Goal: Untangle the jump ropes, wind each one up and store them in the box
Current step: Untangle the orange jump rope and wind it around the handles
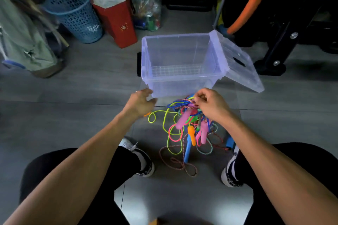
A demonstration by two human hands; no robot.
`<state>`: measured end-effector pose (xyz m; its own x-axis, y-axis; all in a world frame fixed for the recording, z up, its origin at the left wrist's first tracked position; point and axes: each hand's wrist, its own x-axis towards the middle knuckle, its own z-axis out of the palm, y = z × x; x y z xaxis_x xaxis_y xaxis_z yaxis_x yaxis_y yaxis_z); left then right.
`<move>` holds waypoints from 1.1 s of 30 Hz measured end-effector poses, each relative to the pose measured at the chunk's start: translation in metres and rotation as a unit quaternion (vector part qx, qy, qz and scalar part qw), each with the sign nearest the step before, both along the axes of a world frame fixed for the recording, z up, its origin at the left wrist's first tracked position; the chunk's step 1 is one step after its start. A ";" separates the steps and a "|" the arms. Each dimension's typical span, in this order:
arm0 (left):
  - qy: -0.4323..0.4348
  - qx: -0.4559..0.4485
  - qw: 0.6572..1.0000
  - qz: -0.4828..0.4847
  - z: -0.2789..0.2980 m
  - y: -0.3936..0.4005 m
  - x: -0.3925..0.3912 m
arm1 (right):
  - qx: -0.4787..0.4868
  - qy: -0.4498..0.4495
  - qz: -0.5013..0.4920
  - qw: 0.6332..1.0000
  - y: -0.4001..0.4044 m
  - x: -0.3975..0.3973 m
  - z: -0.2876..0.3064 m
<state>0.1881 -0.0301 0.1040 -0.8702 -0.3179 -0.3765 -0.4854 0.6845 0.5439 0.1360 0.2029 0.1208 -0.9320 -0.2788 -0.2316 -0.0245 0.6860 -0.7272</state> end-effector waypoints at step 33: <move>0.103 -0.036 0.937 -0.331 0.071 0.101 -0.033 | -0.120 -0.017 -0.047 0.991 0.107 -0.001 0.038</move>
<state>0.1554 0.0705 0.1750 -0.9376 0.2988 -0.1776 0.1681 0.8370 0.5207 0.1345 0.3100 0.1583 -0.9491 -0.2430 -0.2006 0.0582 0.4904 -0.8695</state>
